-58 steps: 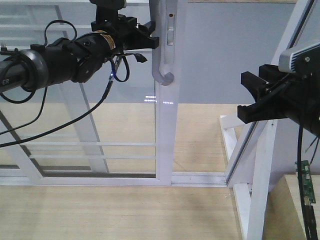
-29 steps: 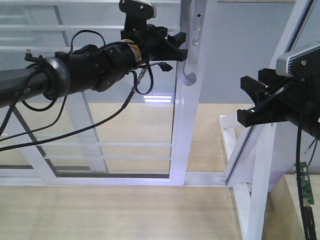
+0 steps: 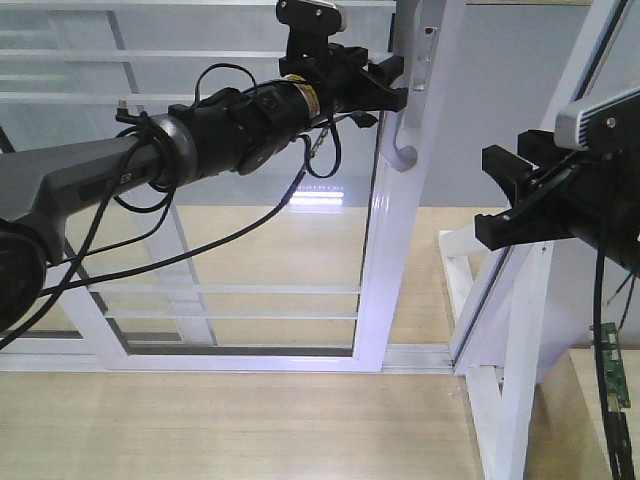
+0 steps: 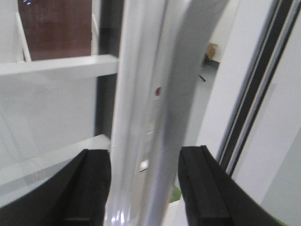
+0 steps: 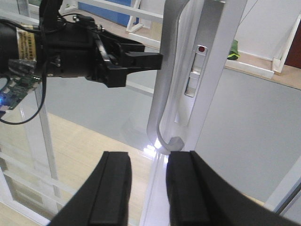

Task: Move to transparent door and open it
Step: 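Move the left gripper up to the silver handle, then close the left gripper around the curved silver handle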

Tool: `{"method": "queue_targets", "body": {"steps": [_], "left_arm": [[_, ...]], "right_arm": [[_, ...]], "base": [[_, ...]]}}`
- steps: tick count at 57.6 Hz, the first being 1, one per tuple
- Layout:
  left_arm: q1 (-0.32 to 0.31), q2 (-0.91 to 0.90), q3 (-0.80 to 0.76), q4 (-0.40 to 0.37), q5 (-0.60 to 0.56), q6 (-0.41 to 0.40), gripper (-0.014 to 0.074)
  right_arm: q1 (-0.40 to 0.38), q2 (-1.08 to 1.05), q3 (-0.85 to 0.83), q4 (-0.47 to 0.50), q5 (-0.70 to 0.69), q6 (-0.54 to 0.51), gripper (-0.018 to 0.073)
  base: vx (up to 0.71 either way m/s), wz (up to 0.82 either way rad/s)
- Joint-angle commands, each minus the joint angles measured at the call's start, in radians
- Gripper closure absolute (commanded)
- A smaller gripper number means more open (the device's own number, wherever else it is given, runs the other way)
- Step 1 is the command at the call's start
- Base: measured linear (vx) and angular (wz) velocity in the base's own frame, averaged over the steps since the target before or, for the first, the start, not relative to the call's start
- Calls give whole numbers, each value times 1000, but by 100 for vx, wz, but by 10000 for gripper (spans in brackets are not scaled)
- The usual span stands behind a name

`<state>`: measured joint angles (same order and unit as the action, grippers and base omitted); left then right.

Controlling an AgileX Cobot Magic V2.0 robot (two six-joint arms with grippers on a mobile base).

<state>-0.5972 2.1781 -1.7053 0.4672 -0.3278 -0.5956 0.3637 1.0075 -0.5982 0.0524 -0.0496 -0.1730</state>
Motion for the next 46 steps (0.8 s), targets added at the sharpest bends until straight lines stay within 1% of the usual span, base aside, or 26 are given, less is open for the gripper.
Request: {"method": "queue_targets", "body": {"steps": [1,7,13,20,34,41,46], "left_arm": [[-23,-60,-54,-12,-63,-14,141],[-38,-56,-54,-11,-61,-8,141],[-41,-19,-86,-14,-60,32,141],[-41,34,-163,-14,-53,40,141],[-41,114,-324,-14,14,40,146],[-41,123,-361,-14,124,41,195],[-41,119,-361,-13,165,55,250]], "right_arm": [[-3,-13,-33,-5,-90,-7,277],[-3,-13,-33,-5,-90,-9,277],[-2,-13,-33,-5,-90,-8,277],[-2,-13,-33,-4,-90,-8,277],[-2,-13,-33,-1,-90,-7,277],[-2,-13,-33,-1,-90,-7,277],[-2,-13,-33,-1,-90,-7,277]], "base": [[0,0],[0,0],[0,0],[0,0],[0,0],[0,0],[0,0]]}}
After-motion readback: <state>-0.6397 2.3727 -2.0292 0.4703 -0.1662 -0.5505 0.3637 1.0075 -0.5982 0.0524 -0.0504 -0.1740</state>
